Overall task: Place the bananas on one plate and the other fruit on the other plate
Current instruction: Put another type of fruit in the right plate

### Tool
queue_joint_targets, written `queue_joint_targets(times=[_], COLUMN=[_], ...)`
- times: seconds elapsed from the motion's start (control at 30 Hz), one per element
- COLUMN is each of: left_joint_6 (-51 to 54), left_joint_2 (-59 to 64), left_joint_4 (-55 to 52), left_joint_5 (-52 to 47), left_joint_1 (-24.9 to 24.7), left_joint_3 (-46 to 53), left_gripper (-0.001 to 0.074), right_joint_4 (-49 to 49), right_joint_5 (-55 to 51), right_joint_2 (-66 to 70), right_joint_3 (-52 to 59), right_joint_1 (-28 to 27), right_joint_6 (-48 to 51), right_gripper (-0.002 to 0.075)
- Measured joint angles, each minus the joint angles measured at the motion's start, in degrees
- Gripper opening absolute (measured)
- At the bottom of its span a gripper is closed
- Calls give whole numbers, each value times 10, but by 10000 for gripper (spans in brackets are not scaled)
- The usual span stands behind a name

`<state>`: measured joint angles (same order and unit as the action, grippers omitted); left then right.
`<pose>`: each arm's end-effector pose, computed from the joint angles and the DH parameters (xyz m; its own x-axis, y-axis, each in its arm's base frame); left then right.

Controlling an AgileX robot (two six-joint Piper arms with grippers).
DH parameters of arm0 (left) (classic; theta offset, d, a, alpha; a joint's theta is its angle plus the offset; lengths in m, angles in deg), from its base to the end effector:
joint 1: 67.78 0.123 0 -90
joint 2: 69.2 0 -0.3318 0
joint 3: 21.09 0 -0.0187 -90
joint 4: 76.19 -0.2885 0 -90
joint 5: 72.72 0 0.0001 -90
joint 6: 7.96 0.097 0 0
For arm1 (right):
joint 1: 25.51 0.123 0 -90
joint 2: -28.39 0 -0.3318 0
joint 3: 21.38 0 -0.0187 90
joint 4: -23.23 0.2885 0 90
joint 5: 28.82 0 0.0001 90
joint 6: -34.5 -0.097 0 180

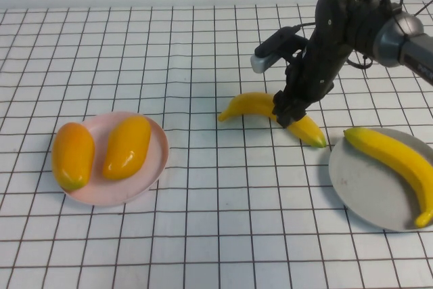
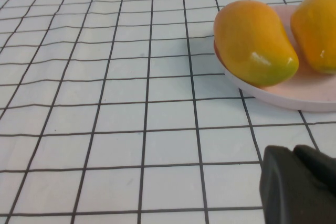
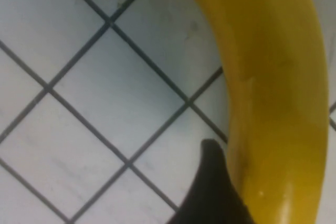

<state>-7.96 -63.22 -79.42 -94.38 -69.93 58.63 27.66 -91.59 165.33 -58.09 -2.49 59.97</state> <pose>0.0489 0.0002 0.1689 -0.2963 0.0635 -0.9530 0.0332 0.9979 0.0562 0.5109 0.2243 0.2242 -0.6447 -0.7051 -0.2954 -0.7249 0.6865 -0.0565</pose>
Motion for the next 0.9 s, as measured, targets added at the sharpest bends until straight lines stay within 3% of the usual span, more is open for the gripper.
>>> queue_joint_targets(times=[0.13,0.3,0.5,0.63,0.77,0.9], left_joint_6=[0,0,0,0,0,0], left_joint_2=[0,0,0,0,0,0], left_joint_4=[0,0,0,0,0,0], left_joint_5=[0,0,0,0,0,0], left_joint_1=[0,0,0,0,0,0], left_joint_3=[0,0,0,0,0,0], left_gripper=[-3,-3,-3,-3,-3,-3], right_joint_4=[23,29,31,20,-5,-21], right_joint_5=[0,0,-39,-68,-69,-41], right_joint_2=[12,13,13,-13,-103,-234], right_joint_3=[-7,-8,-29,-44,26,180], right_joint_1=[0,0,0,0,0,0], right_joint_6=[0,0,-10,-76,-134,-181], right_gripper=[404,300,298,298,298,298])
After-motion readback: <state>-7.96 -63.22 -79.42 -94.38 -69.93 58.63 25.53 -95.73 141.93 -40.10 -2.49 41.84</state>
